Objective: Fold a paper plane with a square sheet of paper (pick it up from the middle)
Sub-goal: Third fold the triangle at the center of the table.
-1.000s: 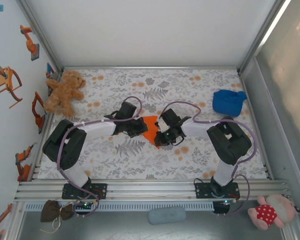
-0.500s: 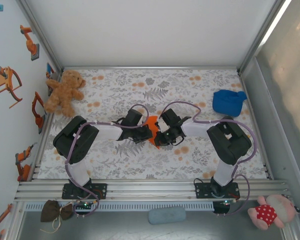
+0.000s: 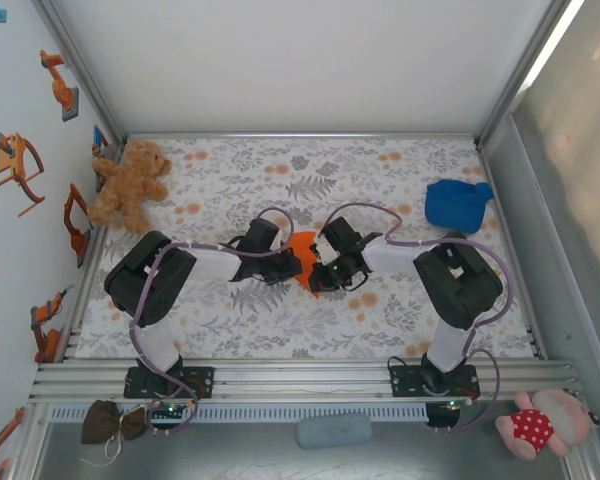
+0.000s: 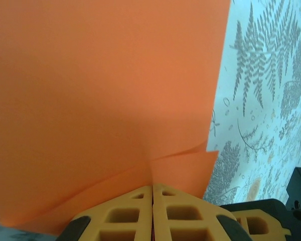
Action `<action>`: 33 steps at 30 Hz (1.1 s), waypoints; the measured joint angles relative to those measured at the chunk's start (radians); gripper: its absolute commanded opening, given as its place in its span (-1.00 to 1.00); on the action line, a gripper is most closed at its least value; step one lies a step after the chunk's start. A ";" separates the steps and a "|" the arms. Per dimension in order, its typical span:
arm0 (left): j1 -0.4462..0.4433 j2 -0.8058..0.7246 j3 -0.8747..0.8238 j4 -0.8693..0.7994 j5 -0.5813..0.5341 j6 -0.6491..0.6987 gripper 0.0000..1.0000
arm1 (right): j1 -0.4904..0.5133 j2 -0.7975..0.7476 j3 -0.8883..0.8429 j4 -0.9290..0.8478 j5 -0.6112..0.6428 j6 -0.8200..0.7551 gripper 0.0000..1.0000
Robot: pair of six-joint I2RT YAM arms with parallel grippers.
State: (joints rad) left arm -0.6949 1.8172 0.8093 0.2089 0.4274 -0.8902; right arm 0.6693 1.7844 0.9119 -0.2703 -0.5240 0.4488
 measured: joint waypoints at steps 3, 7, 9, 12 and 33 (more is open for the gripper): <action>0.054 0.000 0.000 -0.008 0.014 0.023 -0.81 | -0.001 0.001 0.000 0.000 -0.001 0.002 -1.00; 0.122 -0.002 0.000 -0.022 0.026 0.058 -0.81 | -0.002 0.002 0.000 0.000 -0.003 0.007 -1.00; 0.142 -0.002 0.000 -0.026 0.033 0.070 -0.81 | -0.002 0.002 0.000 0.000 -0.004 0.008 -1.00; 0.154 -0.002 0.001 -0.031 0.039 0.083 -0.81 | -0.003 0.001 0.001 0.000 -0.006 0.011 -1.00; 0.092 -0.217 -0.068 -0.075 -0.072 -0.055 -0.27 | -0.011 -0.082 0.056 0.071 0.042 0.143 -0.61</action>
State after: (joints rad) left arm -0.6029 1.6001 0.7414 0.1341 0.3557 -0.9455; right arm 0.6579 1.7020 0.9676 -0.1993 -0.4824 0.5922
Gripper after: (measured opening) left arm 0.325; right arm 0.189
